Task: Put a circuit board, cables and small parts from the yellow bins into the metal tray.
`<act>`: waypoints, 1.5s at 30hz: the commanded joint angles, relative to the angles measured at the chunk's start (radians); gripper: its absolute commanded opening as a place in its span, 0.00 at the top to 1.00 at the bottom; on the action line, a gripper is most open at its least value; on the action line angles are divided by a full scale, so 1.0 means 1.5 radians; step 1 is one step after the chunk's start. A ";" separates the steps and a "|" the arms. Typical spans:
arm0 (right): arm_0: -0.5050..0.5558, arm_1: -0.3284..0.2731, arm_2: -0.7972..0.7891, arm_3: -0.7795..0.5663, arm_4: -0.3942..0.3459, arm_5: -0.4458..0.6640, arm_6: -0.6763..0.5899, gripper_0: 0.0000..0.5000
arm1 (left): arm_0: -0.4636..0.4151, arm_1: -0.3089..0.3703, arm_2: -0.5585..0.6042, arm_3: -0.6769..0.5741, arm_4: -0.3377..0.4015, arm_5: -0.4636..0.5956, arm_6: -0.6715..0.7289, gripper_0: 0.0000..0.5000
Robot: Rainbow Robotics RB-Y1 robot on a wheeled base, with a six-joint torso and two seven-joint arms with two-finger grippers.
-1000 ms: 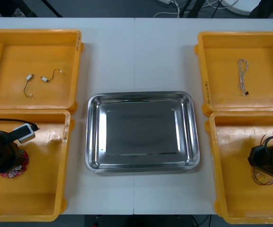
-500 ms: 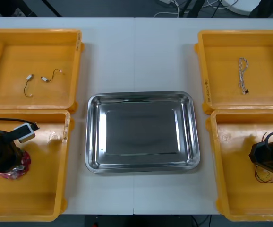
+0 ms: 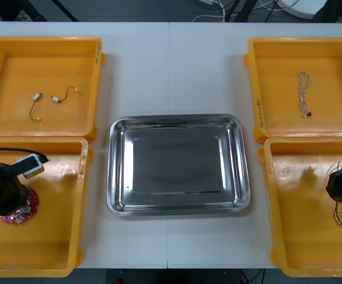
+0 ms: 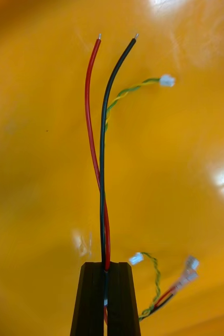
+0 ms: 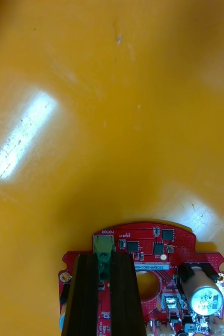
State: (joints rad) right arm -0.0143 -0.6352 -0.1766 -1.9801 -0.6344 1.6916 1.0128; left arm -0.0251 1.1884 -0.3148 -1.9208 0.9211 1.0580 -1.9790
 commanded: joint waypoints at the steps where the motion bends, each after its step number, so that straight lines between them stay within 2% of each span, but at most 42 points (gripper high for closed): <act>1: -0.020 0.005 -0.046 -0.067 -0.004 0.043 0.013 1.00 | -0.009 0.030 -0.006 -0.001 0.012 -0.005 -0.047 1.00; 4: -0.035 0.004 -0.066 -0.094 -0.007 0.085 0.017 1.00 | -0.020 0.029 0.000 -0.002 0.019 0.004 -0.046 1.00; 8: -0.074 -0.004 -0.089 -0.116 -0.017 0.152 0.026 1.00 | -0.037 0.023 0.035 -0.002 0.036 0.056 -0.046 1.00; 14: -0.122 -0.027 -0.099 -0.121 -0.034 0.152 0.040 1.00 | -0.062 0.009 0.093 -0.012 0.062 0.138 -0.042 1.00; 25: -0.164 -0.105 -0.099 -0.112 -0.139 0.152 0.051 1.00 | -0.126 -0.036 0.178 -0.032 0.071 0.286 -0.010 1.00; 33: -0.195 -0.148 -0.099 -0.112 -0.207 0.152 0.074 1.00 | -0.171 -0.076 0.198 -0.092 0.041 0.384 0.095 1.00; 42: -0.214 -0.168 -0.099 -0.112 -0.280 0.152 0.110 1.00 | -0.223 -0.132 0.196 -0.178 0.035 0.480 0.236 1.00; 45: -0.222 -0.177 -0.100 -0.112 -0.291 0.152 0.150 1.00 | -0.241 -0.154 0.186 -0.201 0.030 0.508 0.281 1.00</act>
State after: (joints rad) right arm -0.3070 -0.8426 -0.2998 -2.1276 -1.0537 1.9152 1.1233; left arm -0.3224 0.9974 -0.0489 -2.1691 0.9830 1.7838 -1.6352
